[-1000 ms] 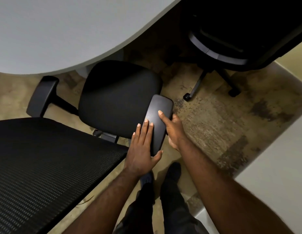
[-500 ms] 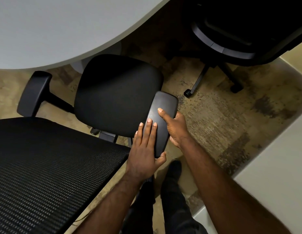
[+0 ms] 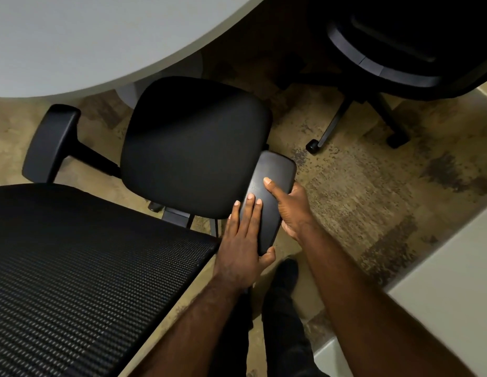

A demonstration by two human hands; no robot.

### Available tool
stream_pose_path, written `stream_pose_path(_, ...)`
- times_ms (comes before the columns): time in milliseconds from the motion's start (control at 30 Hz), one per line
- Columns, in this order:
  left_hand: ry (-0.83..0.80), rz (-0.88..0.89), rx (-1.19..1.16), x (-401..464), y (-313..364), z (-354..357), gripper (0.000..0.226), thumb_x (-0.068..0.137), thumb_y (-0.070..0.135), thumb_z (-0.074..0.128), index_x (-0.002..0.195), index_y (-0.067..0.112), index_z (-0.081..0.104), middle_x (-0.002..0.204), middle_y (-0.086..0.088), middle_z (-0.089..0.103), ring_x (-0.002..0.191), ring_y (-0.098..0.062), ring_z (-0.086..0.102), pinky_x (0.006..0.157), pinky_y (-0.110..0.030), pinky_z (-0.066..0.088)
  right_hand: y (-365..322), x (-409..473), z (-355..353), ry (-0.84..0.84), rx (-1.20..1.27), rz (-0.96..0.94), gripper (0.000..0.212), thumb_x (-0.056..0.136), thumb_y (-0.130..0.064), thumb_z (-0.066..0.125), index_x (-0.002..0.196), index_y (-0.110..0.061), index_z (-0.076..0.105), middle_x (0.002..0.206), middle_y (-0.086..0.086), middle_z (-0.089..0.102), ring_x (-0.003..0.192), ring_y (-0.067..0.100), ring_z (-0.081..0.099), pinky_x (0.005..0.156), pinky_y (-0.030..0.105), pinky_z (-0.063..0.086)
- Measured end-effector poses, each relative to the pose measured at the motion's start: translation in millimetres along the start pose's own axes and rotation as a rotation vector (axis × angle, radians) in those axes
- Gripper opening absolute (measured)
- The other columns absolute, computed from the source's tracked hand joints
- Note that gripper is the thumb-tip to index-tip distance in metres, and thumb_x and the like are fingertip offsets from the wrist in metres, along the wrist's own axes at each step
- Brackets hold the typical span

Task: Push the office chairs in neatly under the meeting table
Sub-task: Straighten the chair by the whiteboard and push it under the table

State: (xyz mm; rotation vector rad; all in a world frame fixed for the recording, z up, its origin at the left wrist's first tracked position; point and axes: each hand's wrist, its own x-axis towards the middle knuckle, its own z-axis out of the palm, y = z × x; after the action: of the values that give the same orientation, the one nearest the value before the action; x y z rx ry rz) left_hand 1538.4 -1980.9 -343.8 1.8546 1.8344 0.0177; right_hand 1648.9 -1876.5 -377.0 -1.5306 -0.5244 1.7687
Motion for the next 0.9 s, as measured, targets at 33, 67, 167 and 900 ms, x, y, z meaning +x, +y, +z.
stream_pose_path(33, -0.005, -0.003, -0.006, 1.2, -0.7, 2.4, 0.104, 0.079, 0.051, 0.055, 0.153, 0.021, -0.012, 0.16, 0.007, -0.021, 0.147, -0.021, -0.018, 0.119, -0.041, 0.009, 1.7, 1.7, -0.2, 0.002, -0.004, 0.007, 0.055, 0.068, -0.034, 0.082, 0.113, -0.009, 0.061, 0.101, 0.007, 0.073, 0.09, 0.021, 0.071, 0.075, 0.038, 0.058)
stream_pose_path(67, -0.013, -0.006, -0.007, 2.4, -2.0, 5.3, 0.105, 0.08, 0.05, 0.058, 0.153, 0.022, -0.012, 0.16, 0.007, -0.02, 0.147, -0.021, -0.017, 0.119, -0.041, 0.009, 3.9, 3.3, -0.7, 0.006, -0.013, 0.018, 0.058, 0.067, -0.035, 0.082, 0.114, -0.009, 0.06, 0.103, 0.007, 0.072, 0.092, 0.021, 0.07, 0.078, 0.04, 0.057)
stream_pose_path(167, -0.054, -0.021, 0.012, 4.9, -7.6, 14.0, 0.107, 0.082, 0.049, 0.061, 0.152, 0.023, -0.015, 0.16, 0.007, -0.022, 0.147, -0.021, -0.018, 0.12, -0.042, 0.009, 13.0, 8.6, -3.0, 0.008, -0.033, 0.048, 0.052, 0.072, -0.03, 0.081, 0.113, -0.007, 0.06, 0.102, 0.01, 0.072, 0.089, 0.022, 0.071, 0.08, 0.044, 0.058)
stream_pose_path(900, -0.038, -0.053, -0.042, -5.8, 19.0, -38.0, 0.091, 0.092, 0.036, 0.057, 0.153, 0.019, -0.008, 0.155, 0.008, -0.022, 0.145, -0.014, -0.016, 0.117, -0.036, -0.006, -4.4, -41.8, -9.1, 0.073, -0.41, -0.079, 0.084, 0.084, -0.028, 0.071, 0.15, -0.012, 0.021, 0.154, 0.01, 0.031, 0.138, 0.021, 0.033, 0.104, 0.027, 0.035)
